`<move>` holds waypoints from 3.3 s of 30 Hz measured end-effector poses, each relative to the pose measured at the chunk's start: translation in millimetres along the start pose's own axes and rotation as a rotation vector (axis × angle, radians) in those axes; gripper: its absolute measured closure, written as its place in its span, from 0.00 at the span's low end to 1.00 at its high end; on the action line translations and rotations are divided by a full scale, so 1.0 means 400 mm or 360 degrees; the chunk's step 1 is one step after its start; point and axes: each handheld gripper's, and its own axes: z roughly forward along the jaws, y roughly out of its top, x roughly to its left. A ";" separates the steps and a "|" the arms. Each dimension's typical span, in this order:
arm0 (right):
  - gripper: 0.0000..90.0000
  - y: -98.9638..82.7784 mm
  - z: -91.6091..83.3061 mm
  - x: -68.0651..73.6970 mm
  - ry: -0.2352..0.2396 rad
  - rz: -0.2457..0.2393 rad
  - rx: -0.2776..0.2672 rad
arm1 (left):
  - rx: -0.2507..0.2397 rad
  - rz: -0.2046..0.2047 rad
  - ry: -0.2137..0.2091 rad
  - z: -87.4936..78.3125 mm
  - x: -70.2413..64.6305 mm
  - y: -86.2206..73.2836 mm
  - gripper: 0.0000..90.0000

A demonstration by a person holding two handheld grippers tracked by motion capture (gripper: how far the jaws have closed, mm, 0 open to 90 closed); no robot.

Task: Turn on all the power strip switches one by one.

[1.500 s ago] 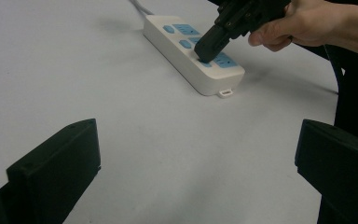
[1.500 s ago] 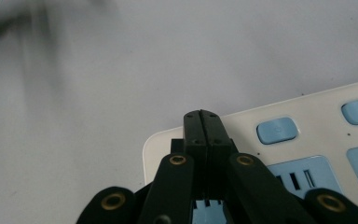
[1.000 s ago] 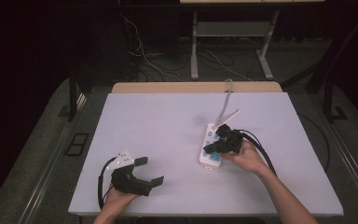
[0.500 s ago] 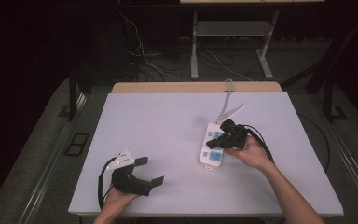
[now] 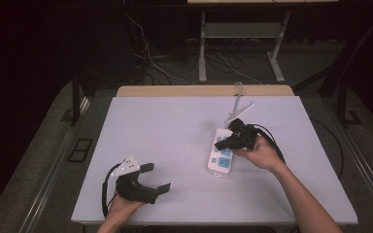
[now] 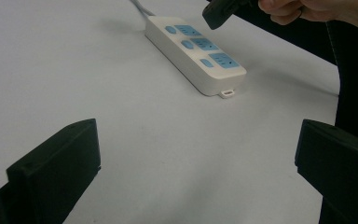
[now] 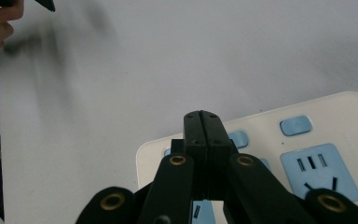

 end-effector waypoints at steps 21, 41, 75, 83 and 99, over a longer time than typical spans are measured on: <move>1.00 0.020 0.018 -0.036 -0.0001 0.0012 0.0038 | -0.0001 0.0001 0.0004 -0.002 0.002 0.000 0.00; 1.00 0.012 0.053 -0.063 0.0008 0.0048 0.0086 | 0.0000 0.0000 0.0003 -0.002 0.002 0.000 0.00; 1.00 -0.012 0.075 -0.065 0.0007 0.0055 0.0053 | 0.0010 0.0009 0.0003 0.001 -0.001 -0.001 0.00; 1.00 -0.012 0.078 -0.073 0.0041 0.0060 0.0053 | -0.0002 0.0006 0.0007 -0.002 -0.002 -0.001 0.00; 1.00 -0.032 0.079 -0.079 0.0064 0.0088 -0.0018 | 0.0006 0.0009 0.0000 0.001 -0.005 -0.001 0.00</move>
